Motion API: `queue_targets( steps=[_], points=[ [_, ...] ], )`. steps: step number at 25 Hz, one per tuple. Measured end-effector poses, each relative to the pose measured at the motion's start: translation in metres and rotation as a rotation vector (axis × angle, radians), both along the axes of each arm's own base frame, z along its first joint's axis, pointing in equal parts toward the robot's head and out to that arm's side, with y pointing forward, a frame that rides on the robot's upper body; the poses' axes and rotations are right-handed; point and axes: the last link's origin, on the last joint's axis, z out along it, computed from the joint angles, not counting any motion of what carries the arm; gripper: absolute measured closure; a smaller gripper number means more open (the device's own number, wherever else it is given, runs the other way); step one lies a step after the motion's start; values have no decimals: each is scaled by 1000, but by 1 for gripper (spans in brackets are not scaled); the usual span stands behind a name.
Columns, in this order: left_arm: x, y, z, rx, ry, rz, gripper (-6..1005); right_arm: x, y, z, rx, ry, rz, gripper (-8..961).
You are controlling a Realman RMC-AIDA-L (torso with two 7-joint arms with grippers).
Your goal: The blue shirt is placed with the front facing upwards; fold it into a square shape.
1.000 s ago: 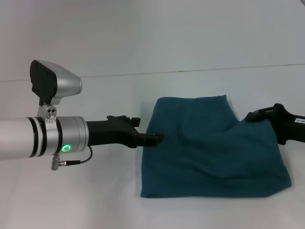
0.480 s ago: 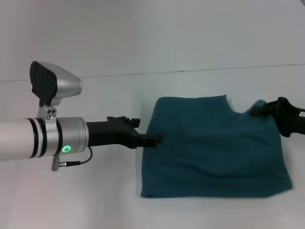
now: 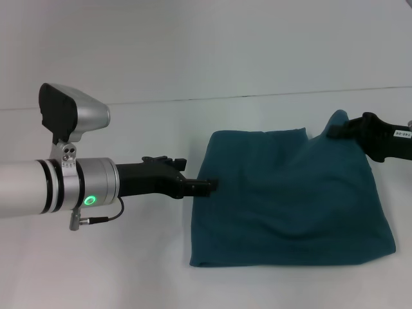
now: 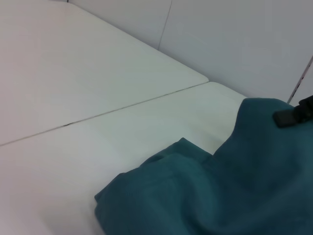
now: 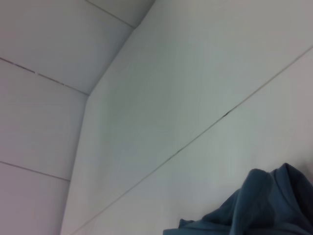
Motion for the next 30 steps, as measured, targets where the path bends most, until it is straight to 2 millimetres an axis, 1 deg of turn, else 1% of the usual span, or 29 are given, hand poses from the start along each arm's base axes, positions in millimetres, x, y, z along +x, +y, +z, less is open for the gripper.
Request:
queue_targets(
  steps=[6, 14, 25, 30],
  points=[
    [0, 0, 0, 0, -1, 1, 86, 0, 4, -3, 3, -66, 15, 917],
    [0, 1, 0, 5, 1, 3, 87, 10, 8, -3, 45, -170, 24, 918],
    [0, 0, -2, 4, -8, 11, 87, 5, 20, 5, 122, -283, 93, 914],
    [0, -1, -3, 1, -10, 14, 87, 9, 21, 1, 133, -289, 68, 909]
  ],
)
